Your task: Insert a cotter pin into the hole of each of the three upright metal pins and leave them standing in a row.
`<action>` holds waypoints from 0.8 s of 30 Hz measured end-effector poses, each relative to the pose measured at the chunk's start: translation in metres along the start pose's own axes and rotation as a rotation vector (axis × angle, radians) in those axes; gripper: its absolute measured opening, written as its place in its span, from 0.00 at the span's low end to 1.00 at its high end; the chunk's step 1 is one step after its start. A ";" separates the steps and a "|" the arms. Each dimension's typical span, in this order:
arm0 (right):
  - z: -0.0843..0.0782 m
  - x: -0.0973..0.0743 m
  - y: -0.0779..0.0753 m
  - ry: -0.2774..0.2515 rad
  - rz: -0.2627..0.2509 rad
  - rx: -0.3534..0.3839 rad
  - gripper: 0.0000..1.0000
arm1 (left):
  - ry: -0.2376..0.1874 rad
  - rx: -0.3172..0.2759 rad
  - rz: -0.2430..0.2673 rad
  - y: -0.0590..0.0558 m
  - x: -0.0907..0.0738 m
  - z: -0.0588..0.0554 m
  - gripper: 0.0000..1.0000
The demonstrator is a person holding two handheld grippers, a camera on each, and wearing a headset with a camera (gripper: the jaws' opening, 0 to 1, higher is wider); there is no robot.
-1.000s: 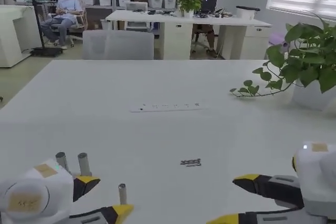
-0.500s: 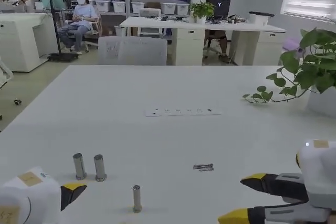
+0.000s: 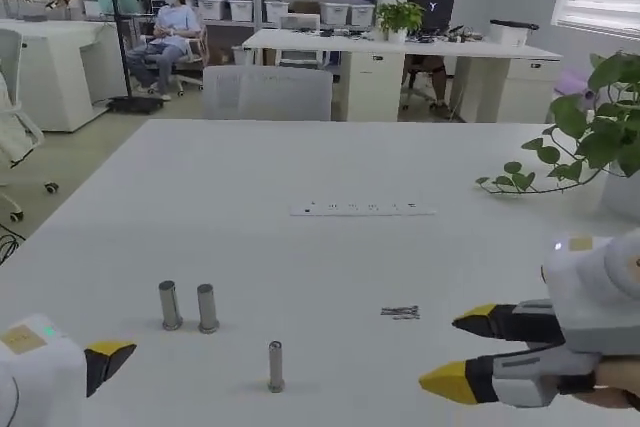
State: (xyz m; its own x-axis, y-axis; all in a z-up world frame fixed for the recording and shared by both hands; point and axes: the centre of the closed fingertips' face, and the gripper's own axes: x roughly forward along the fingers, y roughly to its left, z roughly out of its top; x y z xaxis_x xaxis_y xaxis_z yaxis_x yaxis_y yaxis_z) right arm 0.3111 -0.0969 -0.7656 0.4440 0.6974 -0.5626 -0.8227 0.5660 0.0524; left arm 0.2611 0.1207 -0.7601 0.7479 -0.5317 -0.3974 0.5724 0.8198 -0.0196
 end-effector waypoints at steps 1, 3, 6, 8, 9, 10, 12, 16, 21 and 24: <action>0.001 0.002 -0.003 0.003 -0.003 -0.002 0.56 | -0.013 -0.001 -0.004 -0.001 -0.002 0.001 0.96; 0.003 0.005 -0.008 0.006 -0.009 -0.014 0.53 | -0.012 -0.003 -0.018 -0.004 -0.005 0.000 0.99; 0.004 0.011 -0.017 0.017 -0.016 -0.016 0.51 | -0.001 0.011 -0.021 -0.005 -0.007 -0.002 0.99; 0.004 0.015 -0.023 0.023 -0.016 -0.012 0.51 | 0.003 0.018 -0.016 -0.003 -0.008 -0.003 0.99; 0.004 0.016 -0.025 0.026 -0.015 -0.008 0.50 | 0.003 0.017 -0.013 -0.003 -0.009 -0.003 0.99; 0.004 0.018 -0.029 0.028 -0.016 -0.008 0.50 | 0.003 0.014 -0.010 -0.002 -0.010 -0.003 0.99; 0.004 0.021 -0.034 0.030 -0.018 -0.006 0.48 | -0.001 0.013 -0.005 0.000 -0.011 -0.003 0.99; 0.004 0.030 -0.044 0.036 -0.017 0.006 0.46 | 0.001 0.004 0.000 0.002 -0.011 -0.003 0.99; 0.002 0.042 -0.056 0.061 -0.017 -0.014 0.42 | 0.003 -0.006 0.004 0.004 -0.011 -0.004 0.97; -0.001 0.047 -0.062 0.086 -0.015 -0.033 0.40 | 0.006 -0.005 0.009 0.006 -0.011 -0.005 0.96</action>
State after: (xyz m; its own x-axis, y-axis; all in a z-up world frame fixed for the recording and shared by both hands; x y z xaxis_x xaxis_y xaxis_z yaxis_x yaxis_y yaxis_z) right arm 0.3827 -0.0993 -0.7963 0.4255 0.6478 -0.6319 -0.8280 0.5604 0.0169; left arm 0.2547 0.1321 -0.7603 0.7511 -0.5231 -0.4027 0.5638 0.8256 -0.0210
